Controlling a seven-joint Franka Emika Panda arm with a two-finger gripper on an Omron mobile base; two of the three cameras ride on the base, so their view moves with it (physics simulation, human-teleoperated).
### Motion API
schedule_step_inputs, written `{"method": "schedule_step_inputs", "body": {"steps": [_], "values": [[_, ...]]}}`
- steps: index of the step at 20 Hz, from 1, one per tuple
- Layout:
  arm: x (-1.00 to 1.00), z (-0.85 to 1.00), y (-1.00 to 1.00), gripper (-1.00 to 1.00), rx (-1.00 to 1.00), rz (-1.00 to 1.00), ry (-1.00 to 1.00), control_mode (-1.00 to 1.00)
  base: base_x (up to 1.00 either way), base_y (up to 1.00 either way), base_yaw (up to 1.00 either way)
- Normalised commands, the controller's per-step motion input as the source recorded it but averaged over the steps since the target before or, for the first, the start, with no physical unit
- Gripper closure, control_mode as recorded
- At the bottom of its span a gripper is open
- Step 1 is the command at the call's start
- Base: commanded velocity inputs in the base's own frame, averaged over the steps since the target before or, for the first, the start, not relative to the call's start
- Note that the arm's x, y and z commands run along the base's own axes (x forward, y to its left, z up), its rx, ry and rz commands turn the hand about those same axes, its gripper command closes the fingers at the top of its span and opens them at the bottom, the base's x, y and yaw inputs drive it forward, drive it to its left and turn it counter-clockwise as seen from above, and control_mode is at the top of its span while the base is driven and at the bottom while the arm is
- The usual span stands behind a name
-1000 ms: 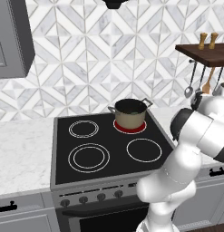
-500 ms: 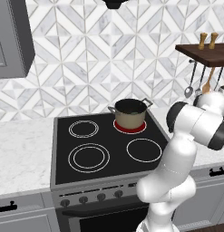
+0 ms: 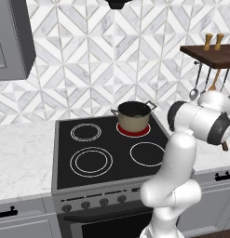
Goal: Put the broccoli and onion in the pot. Retrieve the spatula and lightly stir the vegetables in the pot.
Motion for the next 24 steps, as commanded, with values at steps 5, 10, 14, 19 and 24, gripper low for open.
{"method": "schedule_step_inputs", "body": {"steps": [5,10,14,19,24], "values": [[0.01,-0.36,-0.13,-1.0,0.03,0.0,0.0,-1.0,0.0,0.0,0.0],[0.0,-0.35,-0.03,-1.0,0.0,0.0,0.0,-1.0,0.0,0.0,0.0],[0.0,-0.19,-0.04,-1.0,0.0,0.0,0.0,-1.0,0.0,0.0,0.0],[0.0,-0.13,-0.05,-1.0,0.0,0.0,0.0,-1.0,0.0,0.0,0.0],[0.01,-0.15,-0.01,-1.0,0.0,0.0,0.01,-1.0,0.0,0.0,0.0]]}}
